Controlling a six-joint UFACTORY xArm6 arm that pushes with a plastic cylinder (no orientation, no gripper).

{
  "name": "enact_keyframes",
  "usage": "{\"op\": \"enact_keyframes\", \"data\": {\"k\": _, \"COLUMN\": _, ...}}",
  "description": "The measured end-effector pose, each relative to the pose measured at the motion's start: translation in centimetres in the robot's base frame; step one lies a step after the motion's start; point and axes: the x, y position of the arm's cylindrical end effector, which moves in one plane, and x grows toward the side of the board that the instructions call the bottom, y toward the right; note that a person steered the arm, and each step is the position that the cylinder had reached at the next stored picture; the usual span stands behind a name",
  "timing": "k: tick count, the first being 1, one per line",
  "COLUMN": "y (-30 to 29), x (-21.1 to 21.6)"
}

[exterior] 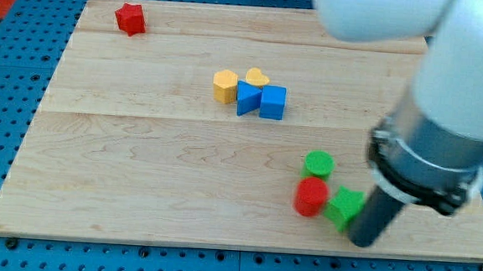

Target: Move the group of blocks towards the center

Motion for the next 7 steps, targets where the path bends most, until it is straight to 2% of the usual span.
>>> {"op": "enact_keyframes", "data": {"k": 1, "y": 0.0, "x": -4.5}}
{"op": "enact_keyframes", "data": {"k": 2, "y": 1.0, "x": -5.7}}
{"op": "enact_keyframes", "data": {"k": 3, "y": 2.0, "x": -0.6}}
{"op": "enact_keyframes", "data": {"k": 4, "y": -3.8, "x": -1.2}}
{"op": "enact_keyframes", "data": {"k": 5, "y": -4.5, "x": -5.8}}
{"op": "enact_keyframes", "data": {"k": 6, "y": -2.7, "x": -9.0}}
{"op": "enact_keyframes", "data": {"k": 7, "y": 2.2, "x": -13.2}}
